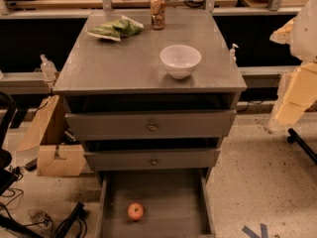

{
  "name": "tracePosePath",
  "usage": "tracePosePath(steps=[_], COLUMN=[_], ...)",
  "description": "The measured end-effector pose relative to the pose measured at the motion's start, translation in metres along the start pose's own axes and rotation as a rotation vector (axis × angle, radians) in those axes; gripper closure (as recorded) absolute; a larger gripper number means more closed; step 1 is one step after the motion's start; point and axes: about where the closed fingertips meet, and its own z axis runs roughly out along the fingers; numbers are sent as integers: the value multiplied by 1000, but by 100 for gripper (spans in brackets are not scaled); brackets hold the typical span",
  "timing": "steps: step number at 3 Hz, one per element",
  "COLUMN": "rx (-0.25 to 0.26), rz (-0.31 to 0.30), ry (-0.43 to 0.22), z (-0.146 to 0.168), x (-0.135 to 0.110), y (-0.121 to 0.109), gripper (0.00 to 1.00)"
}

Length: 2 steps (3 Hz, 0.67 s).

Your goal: Pick apple from bottom drawer and place on counter

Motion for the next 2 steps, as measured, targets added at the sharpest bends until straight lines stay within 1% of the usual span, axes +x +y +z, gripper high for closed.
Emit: tracePosePath(steps=[1,2], rx=[0,12], rz=[0,1], ry=[0,-50], z=[0,14], x=[0,4], y=[0,0], gripper=[0,0])
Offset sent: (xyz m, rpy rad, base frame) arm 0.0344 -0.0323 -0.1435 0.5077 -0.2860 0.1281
